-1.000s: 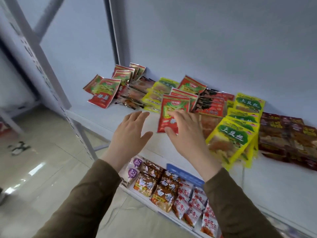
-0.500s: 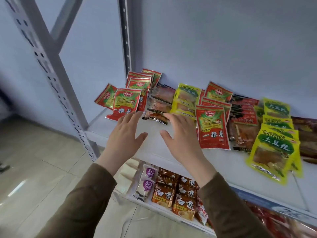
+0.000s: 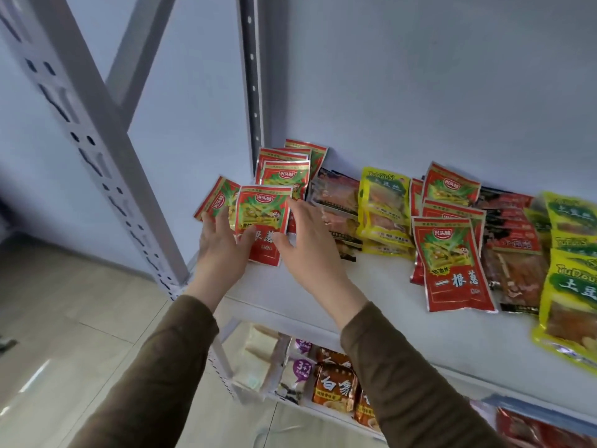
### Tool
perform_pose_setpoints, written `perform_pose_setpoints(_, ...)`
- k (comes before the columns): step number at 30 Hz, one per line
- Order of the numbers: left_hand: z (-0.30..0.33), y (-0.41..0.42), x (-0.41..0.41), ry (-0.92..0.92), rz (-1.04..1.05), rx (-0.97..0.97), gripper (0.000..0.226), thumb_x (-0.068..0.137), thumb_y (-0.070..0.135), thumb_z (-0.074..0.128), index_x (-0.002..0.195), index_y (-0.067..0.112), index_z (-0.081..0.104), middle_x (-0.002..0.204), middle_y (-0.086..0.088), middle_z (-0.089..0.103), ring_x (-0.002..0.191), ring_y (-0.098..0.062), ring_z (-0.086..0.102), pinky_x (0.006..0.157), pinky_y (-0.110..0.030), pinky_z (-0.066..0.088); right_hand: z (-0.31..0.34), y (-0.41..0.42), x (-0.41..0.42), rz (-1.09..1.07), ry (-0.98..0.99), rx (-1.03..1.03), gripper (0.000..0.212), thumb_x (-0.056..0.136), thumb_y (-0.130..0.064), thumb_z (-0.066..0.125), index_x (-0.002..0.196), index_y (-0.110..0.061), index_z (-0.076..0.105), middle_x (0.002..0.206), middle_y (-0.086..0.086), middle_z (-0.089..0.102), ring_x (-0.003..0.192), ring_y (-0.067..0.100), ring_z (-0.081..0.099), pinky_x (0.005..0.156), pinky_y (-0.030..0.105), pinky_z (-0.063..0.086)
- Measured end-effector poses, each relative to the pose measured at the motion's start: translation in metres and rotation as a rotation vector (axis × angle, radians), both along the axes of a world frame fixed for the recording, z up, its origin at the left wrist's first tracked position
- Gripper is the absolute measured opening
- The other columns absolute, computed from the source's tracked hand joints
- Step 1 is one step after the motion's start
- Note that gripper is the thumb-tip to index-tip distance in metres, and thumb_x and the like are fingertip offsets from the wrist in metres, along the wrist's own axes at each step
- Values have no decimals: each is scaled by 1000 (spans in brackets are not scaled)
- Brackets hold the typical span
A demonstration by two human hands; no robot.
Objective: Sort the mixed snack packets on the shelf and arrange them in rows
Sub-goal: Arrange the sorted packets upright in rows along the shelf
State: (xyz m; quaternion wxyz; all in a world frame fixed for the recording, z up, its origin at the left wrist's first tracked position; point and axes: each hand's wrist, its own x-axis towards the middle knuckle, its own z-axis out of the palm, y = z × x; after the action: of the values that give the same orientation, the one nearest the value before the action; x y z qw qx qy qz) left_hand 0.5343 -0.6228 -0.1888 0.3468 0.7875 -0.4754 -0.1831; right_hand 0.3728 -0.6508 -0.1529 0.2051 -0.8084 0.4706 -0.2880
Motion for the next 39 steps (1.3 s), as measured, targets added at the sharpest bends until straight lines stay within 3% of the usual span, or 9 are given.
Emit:
perform_pose_setpoints(8,-23,-32,42,234,-82,17,81,104,56,43,163,30,-5,171,-8,-18,148,-38,37,116,-49,38,-14,-32,49,-141,115,67,63,103,-24,52,158,-18,21,163,5,26,149,23,30,119,40,32)
perform_pose_setpoints(12,-29,-48,48,420,-26,-131,84,106,39,52,163,31,-9,170,-3,-20,158,-28,8,119,-37,25,-23,-43,62,-242,149,47,66,102,-25,52,158,-19,18,163,11,22,143,30,39,113,43,41)
perform_pose_setpoints(16,-21,-66,52,530,155,-295,88,102,12,57,163,34,-2,170,-1,3,150,-24,32,104,-32,39,-31,-55,66,-279,161,-27,74,100,-28,60,158,-19,16,160,12,25,142,32,38,113,42,39)
perform_pose_setpoints(20,-17,-74,51,775,231,-463,90,101,5,58,157,51,3,149,10,42,111,-9,70,83,-33,62,-34,-62,67,-273,-29,-26,76,98,-11,63,158,-25,17,149,7,35,124,21,56,87,21,53)
perform_pose_setpoints(22,-16,-79,51,846,246,-464,80,103,9,56,154,51,11,134,7,61,96,-7,75,76,-32,61,-33,-65,67,-269,-121,-8,77,98,-5,59,158,-30,17,148,6,36,119,16,58,73,7,45)
perform_pose_setpoints(28,-13,-92,46,746,155,-375,29,110,24,45,133,41,45,101,4,74,84,-11,77,65,-28,61,-35,-61,49,-243,-241,20,70,104,-10,50,159,-36,15,159,-4,31,136,1,37,102,19,45)
perform_pose_setpoints(32,-7,-102,35,673,-20,-287,21,109,37,43,130,38,46,106,3,74,85,-13,78,67,-31,64,-40,-53,40,-257,-243,21,75,104,-13,51,159,-40,7,156,-5,32,126,-5,37,87,7,38)
perform_pose_setpoints(36,-1,-104,26,632,-194,-159,44,98,63,50,135,42,35,112,15,67,82,-1,75,57,-18,58,-41,-51,38,-312,-158,-34,79,102,-18,55,159,-36,3,152,0,31,138,12,39,102,30,46)
perform_pose_setpoints(39,-6,-103,26,453,-221,-137,64,92,43,72,137,51,27,103,35,54,72,11,69,49,-10,50,-42,-52,42,-295,-102,-28,76,102,-19,55,159,-33,7,154,-1,33,139,12,38,103,24,36)
